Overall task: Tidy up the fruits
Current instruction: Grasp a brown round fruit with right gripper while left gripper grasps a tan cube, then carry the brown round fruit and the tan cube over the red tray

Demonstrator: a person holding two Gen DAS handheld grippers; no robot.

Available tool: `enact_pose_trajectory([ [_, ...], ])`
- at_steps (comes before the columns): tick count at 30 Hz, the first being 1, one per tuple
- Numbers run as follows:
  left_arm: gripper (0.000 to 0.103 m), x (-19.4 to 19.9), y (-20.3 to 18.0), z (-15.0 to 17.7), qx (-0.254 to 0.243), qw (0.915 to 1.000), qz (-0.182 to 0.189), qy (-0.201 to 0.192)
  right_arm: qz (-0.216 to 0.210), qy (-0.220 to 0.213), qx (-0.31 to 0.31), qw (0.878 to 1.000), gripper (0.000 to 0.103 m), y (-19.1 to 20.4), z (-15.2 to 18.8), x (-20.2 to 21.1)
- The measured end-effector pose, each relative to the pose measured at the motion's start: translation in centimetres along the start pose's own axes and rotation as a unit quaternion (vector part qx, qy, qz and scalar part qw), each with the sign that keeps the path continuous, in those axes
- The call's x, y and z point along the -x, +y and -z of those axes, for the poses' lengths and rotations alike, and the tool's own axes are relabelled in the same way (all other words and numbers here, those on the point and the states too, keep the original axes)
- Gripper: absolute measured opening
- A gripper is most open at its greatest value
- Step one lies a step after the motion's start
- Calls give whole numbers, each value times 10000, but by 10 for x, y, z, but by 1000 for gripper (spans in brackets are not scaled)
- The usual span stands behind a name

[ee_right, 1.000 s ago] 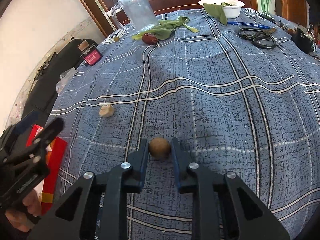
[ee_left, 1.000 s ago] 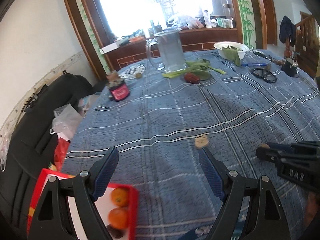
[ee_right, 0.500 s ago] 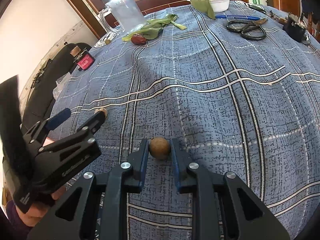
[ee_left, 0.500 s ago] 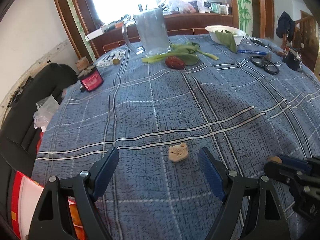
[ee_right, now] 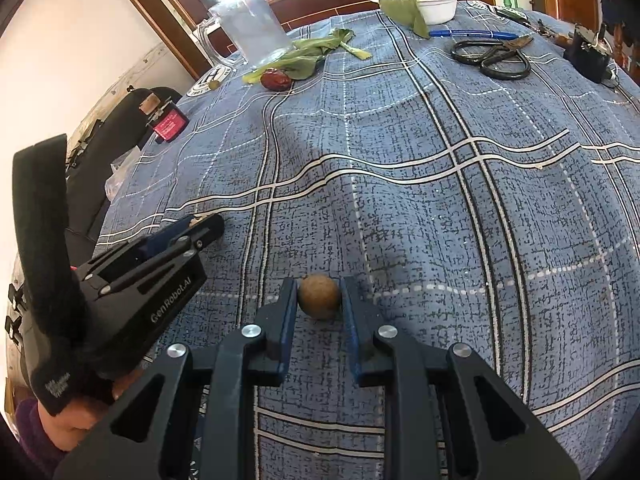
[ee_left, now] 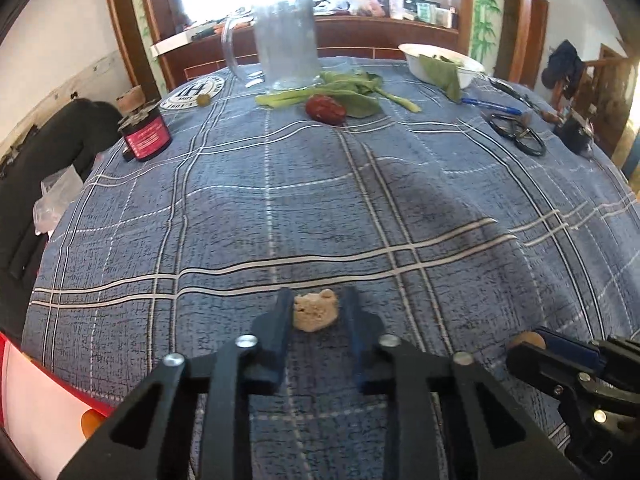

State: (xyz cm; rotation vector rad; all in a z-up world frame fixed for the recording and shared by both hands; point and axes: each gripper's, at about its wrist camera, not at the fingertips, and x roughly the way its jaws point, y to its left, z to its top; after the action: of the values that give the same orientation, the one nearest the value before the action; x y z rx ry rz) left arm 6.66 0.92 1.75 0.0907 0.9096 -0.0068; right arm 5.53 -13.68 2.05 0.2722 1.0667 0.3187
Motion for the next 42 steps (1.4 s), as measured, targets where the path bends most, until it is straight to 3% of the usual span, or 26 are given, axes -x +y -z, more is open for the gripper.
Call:
enact_pose_trajectory([
  [6, 21, 13, 3, 4, 142, 9999, 85, 3, -7, 20, -43, 10000, 24, 0, 0, 1],
  [12, 21, 66, 5, 16, 142, 9984, 111, -530, 11, -199, -29, 9998, 24, 2, 1, 11],
  [18, 21, 120, 7, 27, 100, 9929, -215, -1165, -182, -532, -21, 9984, 24, 6, 2, 26],
  [23, 21, 152, 17, 41, 247, 9886, -430, -1421, -355, -816, 64, 9960, 24, 14, 3, 35],
  [34, 21, 188, 54, 79, 607, 9813, -757, -1660, -339, -1574, 590, 9852, 24, 38, 15, 53],
  [39, 20, 196, 74, 94, 803, 9794, -813, -1666, -94, -1533, 524, 9867, 24, 36, 15, 47],
  [42, 20, 199, 90, 104, 919, 9784, -873, -1635, -180, -1449, 490, 9881, 24, 41, 18, 48],
])
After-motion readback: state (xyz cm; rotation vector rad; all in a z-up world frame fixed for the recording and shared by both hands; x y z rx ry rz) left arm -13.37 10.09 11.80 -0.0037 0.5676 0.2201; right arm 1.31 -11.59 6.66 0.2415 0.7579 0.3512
